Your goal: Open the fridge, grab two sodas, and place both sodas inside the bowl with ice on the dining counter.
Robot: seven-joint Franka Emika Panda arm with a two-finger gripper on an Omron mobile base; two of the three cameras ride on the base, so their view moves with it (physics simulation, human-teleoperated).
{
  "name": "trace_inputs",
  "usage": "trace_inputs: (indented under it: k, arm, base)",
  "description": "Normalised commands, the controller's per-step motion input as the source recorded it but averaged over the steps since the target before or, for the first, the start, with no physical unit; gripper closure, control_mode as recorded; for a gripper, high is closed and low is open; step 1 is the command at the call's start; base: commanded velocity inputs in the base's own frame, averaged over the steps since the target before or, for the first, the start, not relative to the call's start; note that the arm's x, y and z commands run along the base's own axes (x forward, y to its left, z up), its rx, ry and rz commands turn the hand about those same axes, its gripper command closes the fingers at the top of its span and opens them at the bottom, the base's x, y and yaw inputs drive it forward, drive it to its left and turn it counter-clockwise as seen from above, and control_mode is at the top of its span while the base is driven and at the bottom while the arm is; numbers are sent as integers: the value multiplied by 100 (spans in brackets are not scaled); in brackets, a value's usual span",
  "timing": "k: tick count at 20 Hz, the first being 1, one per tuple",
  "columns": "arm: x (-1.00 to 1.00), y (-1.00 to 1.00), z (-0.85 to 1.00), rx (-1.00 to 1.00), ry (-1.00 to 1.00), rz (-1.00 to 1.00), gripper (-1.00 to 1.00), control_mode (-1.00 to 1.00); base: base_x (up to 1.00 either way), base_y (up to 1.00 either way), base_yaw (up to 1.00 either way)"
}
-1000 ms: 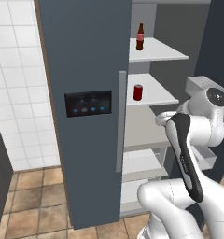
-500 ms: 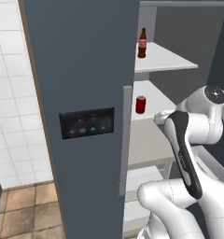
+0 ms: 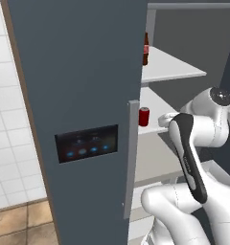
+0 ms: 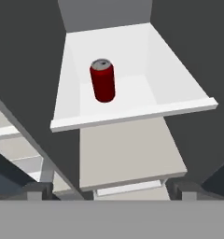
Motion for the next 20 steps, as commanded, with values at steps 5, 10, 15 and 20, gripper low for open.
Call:
trace_inputs:
  k: [5, 10, 15, 20]
  arm:
    - [12, 0, -24, -2, -6, 0, -100, -100]
    - [32, 7, -60, -7, -18, 0, -100, -100]
    - [43, 7, -23, -4, -13, 0, -100, -100]
    - [42, 1, 0, 0, -6, 0, -100, -100]
  base:
    - [24, 2, -2]
    - [0, 0, 0]
    - [0, 0, 0]
    - [0, 0, 0]
